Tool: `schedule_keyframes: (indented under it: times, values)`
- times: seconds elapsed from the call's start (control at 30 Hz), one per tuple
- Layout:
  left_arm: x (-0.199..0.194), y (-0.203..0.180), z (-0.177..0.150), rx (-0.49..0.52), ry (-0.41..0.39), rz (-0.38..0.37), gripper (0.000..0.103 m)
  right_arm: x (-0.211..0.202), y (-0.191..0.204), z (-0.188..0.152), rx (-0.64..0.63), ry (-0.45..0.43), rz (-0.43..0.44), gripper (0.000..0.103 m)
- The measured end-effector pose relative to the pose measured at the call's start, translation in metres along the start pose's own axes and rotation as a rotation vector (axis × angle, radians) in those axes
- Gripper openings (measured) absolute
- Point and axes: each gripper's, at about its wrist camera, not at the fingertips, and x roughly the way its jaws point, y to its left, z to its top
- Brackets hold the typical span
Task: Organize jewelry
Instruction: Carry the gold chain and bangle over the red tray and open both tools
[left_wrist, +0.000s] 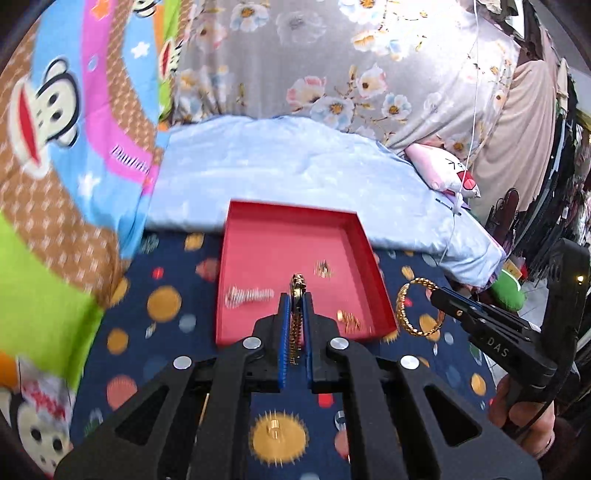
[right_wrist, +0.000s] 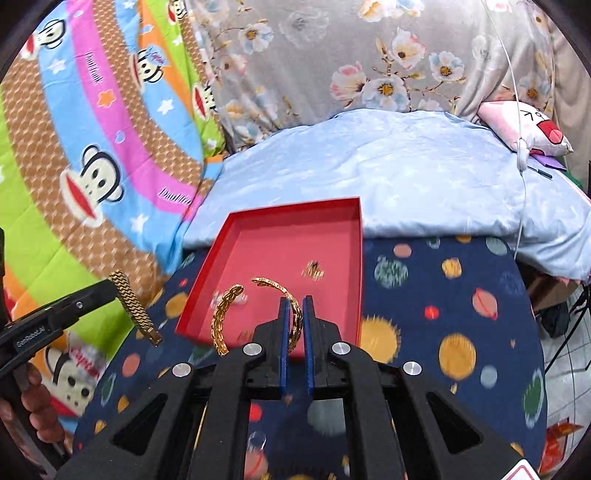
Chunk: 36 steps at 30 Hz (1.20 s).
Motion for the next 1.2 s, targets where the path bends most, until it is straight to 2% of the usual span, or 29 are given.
schedule_keyframes:
  times: [0.13,0.23,0.5,0.8,1.1,1.13,1.17,1.2]
  values:
    - [0.025,0.002,0.025,0.001,-0.023,-0.001,0.006,0.028,-0.009,0.019,0.011,0.011,-0.014,0.006]
    - [0.052,0.009,0.042,-0.013,-0.010,-0.006,0.006,0.054,-0.016,0.028,0.013,0.035,-0.016,0.006]
    - [0.126,0.016,0.064,0.013,0.042,0.037,0.006,0.126,-0.026,0.024,0.019,0.142,-0.028,0.006]
    - [0.188,0.023,0.057,0.029,0.127,0.058,0.006,0.178,-0.012,0.010,-0.024,0.228,-0.018,0.006]
    - [0.210,0.031,0.048,0.029,0.157,0.081,0.006,0.195,0.000,0.004,-0.065,0.258,-0.042,0.007]
    - [0.212,0.033,0.047,0.022,0.162,0.090,0.006,0.194,0.001,0.003,-0.071,0.253,-0.048,0.009]
    - [0.213,0.035,0.046,0.012,0.166,0.098,0.008,0.193,0.001,0.003,-0.073,0.252,-0.051,0.015]
    - [0.214,0.039,0.046,-0.007,0.169,0.098,0.013,0.191,0.002,0.003,-0.075,0.244,-0.055,0.018]
